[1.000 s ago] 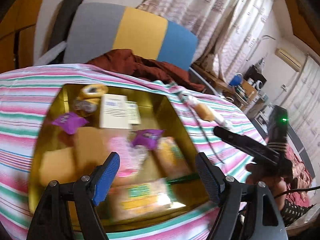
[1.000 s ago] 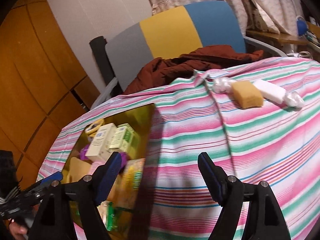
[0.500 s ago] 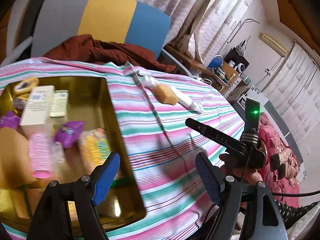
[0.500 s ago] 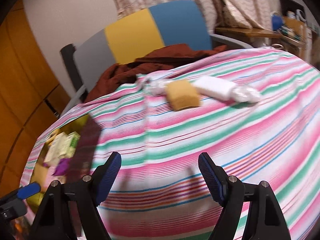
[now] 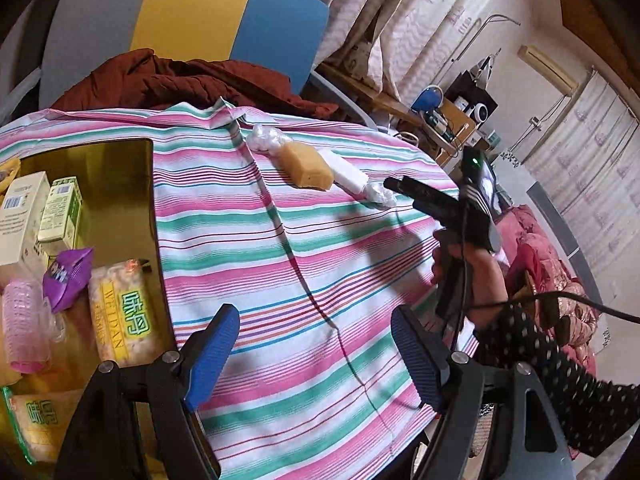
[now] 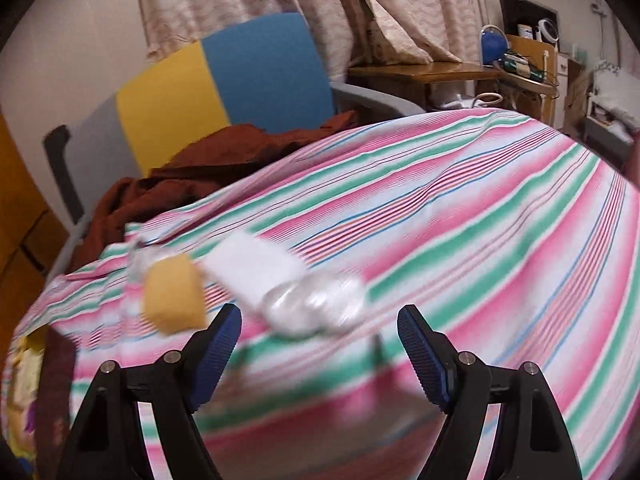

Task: Organize objects
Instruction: 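Move both tools from the gold tray toward the small sponge and white items, then grasp the clear plastic bag with the left tool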

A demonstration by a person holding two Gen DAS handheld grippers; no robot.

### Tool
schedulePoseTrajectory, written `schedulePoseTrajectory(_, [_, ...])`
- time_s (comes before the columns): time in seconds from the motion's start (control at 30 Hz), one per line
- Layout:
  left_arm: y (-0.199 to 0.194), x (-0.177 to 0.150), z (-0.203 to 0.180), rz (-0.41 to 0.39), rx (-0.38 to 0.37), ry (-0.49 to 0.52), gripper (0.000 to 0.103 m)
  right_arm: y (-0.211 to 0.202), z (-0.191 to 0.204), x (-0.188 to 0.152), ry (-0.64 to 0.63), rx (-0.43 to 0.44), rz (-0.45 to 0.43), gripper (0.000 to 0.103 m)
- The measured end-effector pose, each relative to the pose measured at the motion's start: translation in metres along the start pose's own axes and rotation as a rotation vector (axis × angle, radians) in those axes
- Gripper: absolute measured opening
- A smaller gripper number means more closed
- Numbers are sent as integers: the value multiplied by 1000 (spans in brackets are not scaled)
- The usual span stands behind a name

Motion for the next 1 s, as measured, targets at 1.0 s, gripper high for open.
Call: schedulePoseTrajectory(1.0, [193,139,25,105,211,31,81,20,-8,-24,-54,-24,19,42])
Point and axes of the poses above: each gripper's, at about its wrist camera, not at the fingertips, and y roughly the way its jaws point, z to its left, x to its top, the point moved 3 cm from there along y, roughly the way its jaws point, and after that the axes turned 10 degrees about -z, right-handed, at the moved point
